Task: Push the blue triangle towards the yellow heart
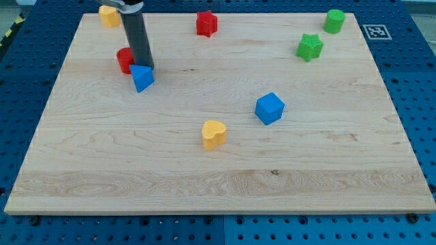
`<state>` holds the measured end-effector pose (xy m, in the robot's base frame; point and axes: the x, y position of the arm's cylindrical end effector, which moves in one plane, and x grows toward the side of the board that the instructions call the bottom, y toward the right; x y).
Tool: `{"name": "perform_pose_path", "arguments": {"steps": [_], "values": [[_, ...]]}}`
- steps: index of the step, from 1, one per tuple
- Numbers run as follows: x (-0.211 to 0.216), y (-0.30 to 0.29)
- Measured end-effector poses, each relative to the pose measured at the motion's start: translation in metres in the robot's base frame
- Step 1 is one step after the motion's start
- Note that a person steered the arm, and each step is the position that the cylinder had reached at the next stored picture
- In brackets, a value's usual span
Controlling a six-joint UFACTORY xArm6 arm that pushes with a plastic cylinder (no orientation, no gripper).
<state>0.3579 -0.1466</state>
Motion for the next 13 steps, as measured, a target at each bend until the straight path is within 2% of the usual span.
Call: {"name": "perform_pose_path", "arguments": {"steps": [1, 2, 3, 5, 7, 13], "values": [[0.005, 0.009], [0.004, 0.052], [-0.013, 0.059], [-0.033, -0.006], [-0.047, -0.008], [-0.006, -0.024]]}}
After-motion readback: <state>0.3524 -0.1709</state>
